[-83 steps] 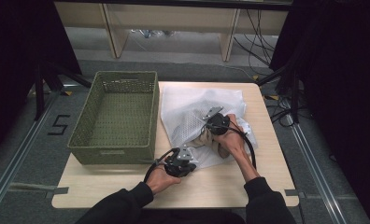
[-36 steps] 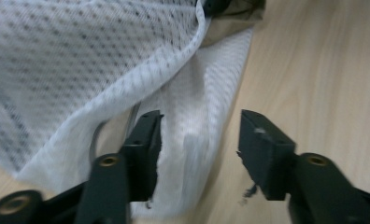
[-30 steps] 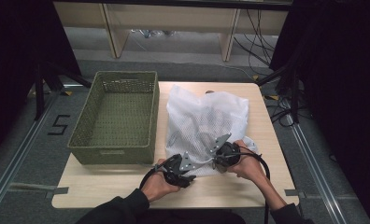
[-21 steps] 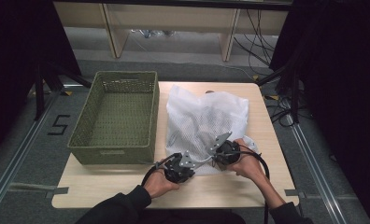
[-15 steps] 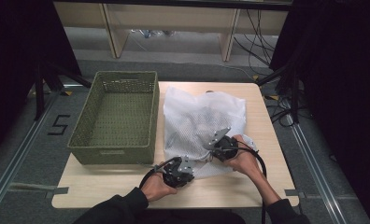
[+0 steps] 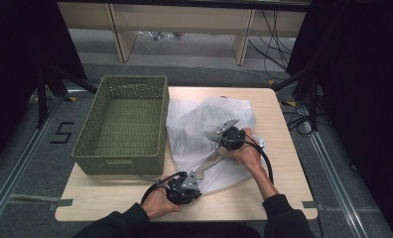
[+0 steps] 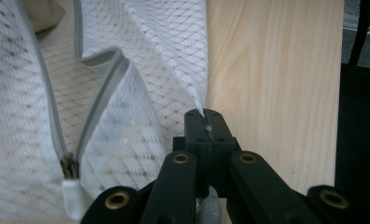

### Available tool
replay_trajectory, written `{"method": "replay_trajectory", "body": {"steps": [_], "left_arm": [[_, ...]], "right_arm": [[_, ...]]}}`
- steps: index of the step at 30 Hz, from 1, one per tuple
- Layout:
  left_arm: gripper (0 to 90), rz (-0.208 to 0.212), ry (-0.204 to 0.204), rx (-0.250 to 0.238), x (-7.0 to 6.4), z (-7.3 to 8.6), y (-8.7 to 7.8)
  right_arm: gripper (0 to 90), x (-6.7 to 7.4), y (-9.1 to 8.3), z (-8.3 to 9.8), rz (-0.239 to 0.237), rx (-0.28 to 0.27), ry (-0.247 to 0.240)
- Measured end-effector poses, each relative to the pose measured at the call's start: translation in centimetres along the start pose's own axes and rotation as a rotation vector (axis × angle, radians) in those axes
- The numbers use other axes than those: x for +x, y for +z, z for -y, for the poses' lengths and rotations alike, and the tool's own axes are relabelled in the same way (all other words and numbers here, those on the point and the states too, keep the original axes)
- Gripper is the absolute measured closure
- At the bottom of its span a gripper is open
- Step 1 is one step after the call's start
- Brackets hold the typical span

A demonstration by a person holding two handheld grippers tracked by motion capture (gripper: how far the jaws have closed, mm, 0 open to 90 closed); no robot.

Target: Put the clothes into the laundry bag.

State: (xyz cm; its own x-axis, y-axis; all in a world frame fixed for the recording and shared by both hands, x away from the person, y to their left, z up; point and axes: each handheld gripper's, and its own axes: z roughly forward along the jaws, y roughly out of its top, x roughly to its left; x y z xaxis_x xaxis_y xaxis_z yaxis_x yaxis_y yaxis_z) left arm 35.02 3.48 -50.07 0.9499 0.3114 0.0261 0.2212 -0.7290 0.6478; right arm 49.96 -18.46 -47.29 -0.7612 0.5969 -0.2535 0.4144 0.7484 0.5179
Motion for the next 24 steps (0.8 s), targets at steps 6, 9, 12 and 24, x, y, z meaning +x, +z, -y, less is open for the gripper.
{"method": "replay_trajectory", "body": {"steps": [6, 9, 12, 24], "left_arm": [[88.8, -0.028, 0.012, 0.015, 0.4, 0.3, -1.0], [87.3, -0.057, -0.015, 0.028, 0.6, 0.7, -1.1], [84.0, -0.072, -0.04, 0.035, 1.2, 1.1, -1.7], [53.7, -0.143, -0.144, -0.168, 0.1, -3.2, -1.2]], "right_arm": [[90.0, 0.0, -2.0, 0.3, -0.047, -0.025, -0.103], [90.0, 0.5, -4.0, 0.7, -0.09, -0.016, -0.065], [90.0, 1.0, -6.4, 0.9, -0.108, -0.038, -0.089], [90.0, 2.9, -11.4, 1.5, -0.138, -0.107, -0.133]]}}
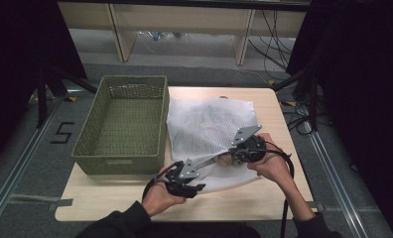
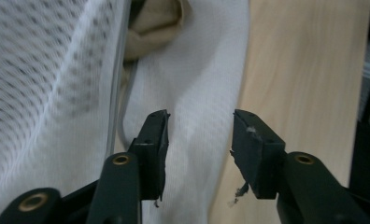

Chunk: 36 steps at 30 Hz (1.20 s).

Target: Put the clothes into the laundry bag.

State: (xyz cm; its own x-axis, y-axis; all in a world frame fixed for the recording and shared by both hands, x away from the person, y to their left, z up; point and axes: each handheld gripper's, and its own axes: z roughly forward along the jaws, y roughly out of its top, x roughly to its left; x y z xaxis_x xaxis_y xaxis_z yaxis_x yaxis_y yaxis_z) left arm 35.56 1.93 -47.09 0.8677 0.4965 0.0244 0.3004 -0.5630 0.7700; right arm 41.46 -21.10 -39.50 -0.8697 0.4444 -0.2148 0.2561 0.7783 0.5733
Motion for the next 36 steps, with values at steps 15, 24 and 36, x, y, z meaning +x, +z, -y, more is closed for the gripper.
{"method": "replay_trajectory", "body": {"steps": [15, 24, 36], "left_arm": [[46.2, -0.21, -0.11, -0.045, 0.4, -3.6, 9.6], [89.2, -0.362, -0.133, -0.068, 2.7, -4.2, 9.0], [69.4, -0.333, -0.101, -0.01, 4.1, -1.9, 6.5]], "right_arm": [[90.0, 0.3, -0.2, 1.3, -0.006, 0.009, 0.018], [90.0, 1.0, -0.1, 1.9, -0.048, 0.039, 0.022], [90.0, 3.1, 2.7, 1.4, -0.126, 0.07, -0.041]]}}
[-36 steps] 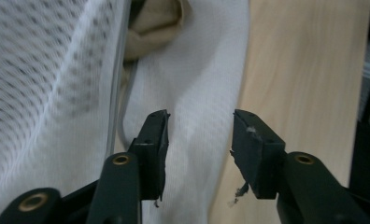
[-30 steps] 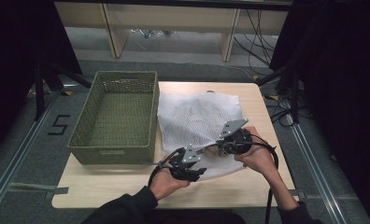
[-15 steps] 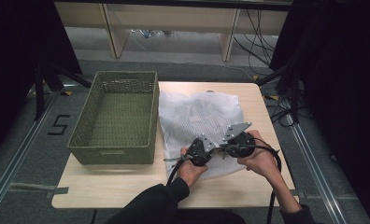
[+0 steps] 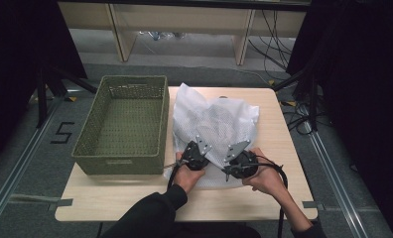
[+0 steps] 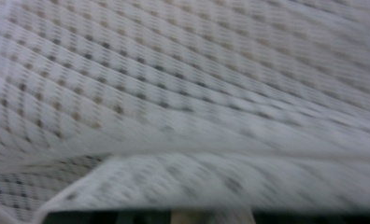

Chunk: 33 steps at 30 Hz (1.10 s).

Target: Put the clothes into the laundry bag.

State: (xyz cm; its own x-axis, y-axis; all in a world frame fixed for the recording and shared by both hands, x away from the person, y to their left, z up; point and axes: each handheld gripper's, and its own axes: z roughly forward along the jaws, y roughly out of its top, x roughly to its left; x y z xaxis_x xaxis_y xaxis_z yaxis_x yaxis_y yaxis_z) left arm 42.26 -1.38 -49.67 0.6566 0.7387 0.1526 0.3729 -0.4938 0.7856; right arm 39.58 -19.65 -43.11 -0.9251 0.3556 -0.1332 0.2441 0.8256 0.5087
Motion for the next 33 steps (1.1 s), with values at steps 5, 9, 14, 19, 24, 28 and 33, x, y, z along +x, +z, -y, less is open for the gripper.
{"method": "replay_trajectory", "body": {"steps": [5, 9, 14, 19, 24, 28, 33], "left_arm": [[52.5, 0.057, -0.037, 0.009, -0.6, 0.6, -2.4], [49.0, 0.098, -0.069, -0.032, -1.9, 0.8, -3.3], [44.1, 0.133, -0.058, -0.024, -4.2, 0.5, -2.1], [37.8, 0.117, -0.056, -0.013, -5.4, -0.9, 0.9], [44.3, 0.039, 0.019, 0.011, -5.9, -1.7, 3.6], [77.5, -0.029, 0.021, -0.001, -5.4, -1.8, 3.9], [85.7, -0.111, -0.093, -0.076, -2.9, -2.1, 3.0]], "right_arm": [[90.0, -0.3, -0.4, 0.2, 0.023, -0.004, 0.003], [90.0, -1.3, -2.2, 0.1, 0.057, -0.055, 0.041], [90.0, -2.2, -3.1, 0.1, 0.071, -0.069, 0.092], [90.0, -2.6, -2.7, 0.7, 0.064, -0.066, 0.076], [90.0, -2.7, -2.8, 1.0, 0.066, -0.069, 0.084], [90.0, -2.6, -3.0, 1.2, 0.053, -0.053, 0.11], [90.0, -2.3, -2.9, 1.5, 0.033, -0.036, 0.093]]}}
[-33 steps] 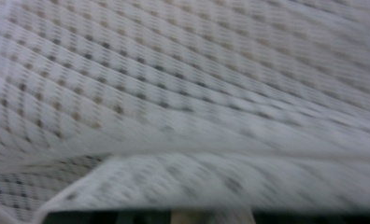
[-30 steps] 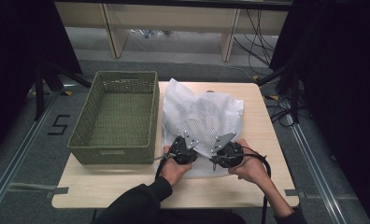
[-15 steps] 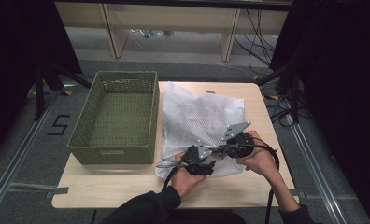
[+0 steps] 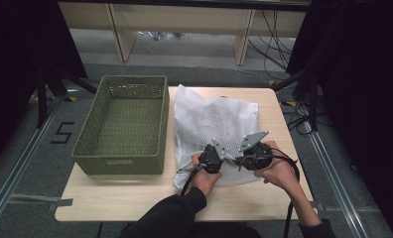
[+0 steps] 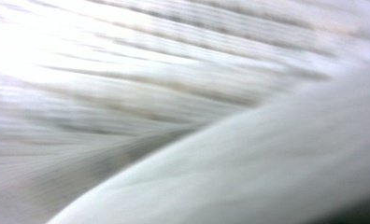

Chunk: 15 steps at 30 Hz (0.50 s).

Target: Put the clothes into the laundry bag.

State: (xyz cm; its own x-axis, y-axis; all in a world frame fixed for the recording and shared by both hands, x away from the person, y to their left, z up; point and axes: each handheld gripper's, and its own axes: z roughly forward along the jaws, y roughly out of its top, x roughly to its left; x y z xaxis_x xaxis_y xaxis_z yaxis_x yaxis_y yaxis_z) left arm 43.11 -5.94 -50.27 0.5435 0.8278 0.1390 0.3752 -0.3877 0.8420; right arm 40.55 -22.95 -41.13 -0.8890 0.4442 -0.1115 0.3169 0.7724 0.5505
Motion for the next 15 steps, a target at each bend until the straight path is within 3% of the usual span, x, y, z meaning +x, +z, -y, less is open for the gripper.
{"method": "replay_trajectory", "body": {"steps": [2, 5, 6, 7, 8, 10, 11, 13, 15], "left_arm": [[85.5, -0.008, -0.018, -0.003, 1.0, 0.1, -0.2], [77.0, 0.057, 0.002, 0.078, 1.8, 0.8, -0.6], [71.3, 0.07, -0.005, 0.091, 1.7, 1.1, -0.9], [59.2, 0.084, -0.009, 0.101, 1.5, 1.6, -1.2], [59.2, 0.091, 0.009, 0.111, 1.4, 1.9, -1.5], [53.5, 0.109, -0.02, 0.12, 1.2, 2.5, -2.3], [50.7, 0.125, 0.002, 0.124, 1.3, 2.6, -2.8], [47.5, 0.138, -0.032, 0.134, 1.4, 3.0, -3.9], [44.8, 0.163, -0.011, 0.146, 2.1, 3.3, -4.9]], "right_arm": [[90.0, 0.2, 0.3, 0.0, -0.014, 0.009, -0.013], [90.0, 0.7, 1.1, -0.2, -0.025, 0.028, -0.029], [90.0, 0.7, 1.4, -0.3, -0.032, 0.032, -0.044], [90.0, 1.2, 2.3, -0.3, -0.063, 0.075, -0.034], [90.0, 1.2, 2.3, -0.3, -0.063, 0.075, -0.034], [90.0, 1.6, 3.6, -0.1, -0.08, 0.107, -0.062], [90.0, 1.7, 4.3, 0.0, -0.083, 0.13, -0.064], [90.0, 1.9, 5.3, 0.1, -0.085, 0.159, -0.054], [90.0, 1.9, 5.6, 0.1, -0.088, 0.168, -0.057]]}}
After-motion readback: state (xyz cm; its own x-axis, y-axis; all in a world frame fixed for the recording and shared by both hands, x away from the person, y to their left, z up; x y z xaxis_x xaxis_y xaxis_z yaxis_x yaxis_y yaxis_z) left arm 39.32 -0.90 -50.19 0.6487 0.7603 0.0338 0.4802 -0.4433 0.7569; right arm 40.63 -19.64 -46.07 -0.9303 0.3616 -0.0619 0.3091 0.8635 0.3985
